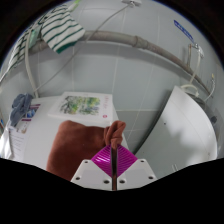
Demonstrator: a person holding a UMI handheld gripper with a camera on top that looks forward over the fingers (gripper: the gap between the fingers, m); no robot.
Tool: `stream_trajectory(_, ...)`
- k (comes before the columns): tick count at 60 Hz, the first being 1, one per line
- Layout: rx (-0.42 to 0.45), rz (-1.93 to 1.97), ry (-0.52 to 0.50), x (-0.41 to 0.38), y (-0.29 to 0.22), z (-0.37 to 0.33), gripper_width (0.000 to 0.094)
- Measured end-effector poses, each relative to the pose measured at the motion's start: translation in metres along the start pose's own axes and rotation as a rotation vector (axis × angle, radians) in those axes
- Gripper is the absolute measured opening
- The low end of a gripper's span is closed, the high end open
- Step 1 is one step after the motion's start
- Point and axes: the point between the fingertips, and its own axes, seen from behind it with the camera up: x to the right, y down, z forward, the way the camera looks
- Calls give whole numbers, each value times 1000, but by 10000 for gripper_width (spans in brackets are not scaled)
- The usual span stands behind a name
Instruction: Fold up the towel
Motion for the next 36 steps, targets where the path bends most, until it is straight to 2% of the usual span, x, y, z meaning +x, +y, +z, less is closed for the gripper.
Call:
stream_trajectory(3,61,-3,-12,1,-6,5,35)
stream_trajectory(9,49,-24,-1,2,-5,5,36)
stream_trajectory(11,31,-34,4,2,-3,3,69)
stream_trajectory(12,21,-36,9,3,-2,2,162)
stream_trajectory(14,3,-36,16,5,-2,-4,255)
stream_trajectory(17,-11,-28,33,11,-4,-16,511)
stream_trajectory(21,20,9,32,11,-9,-39,852)
stream_trajectory(23,26,32,30,10,-6,-51,818)
stream_trajectory(28,9,75,37,7,15,-89,836)
stream_trajectory(36,16,142,-31,-24,56,-162,830)
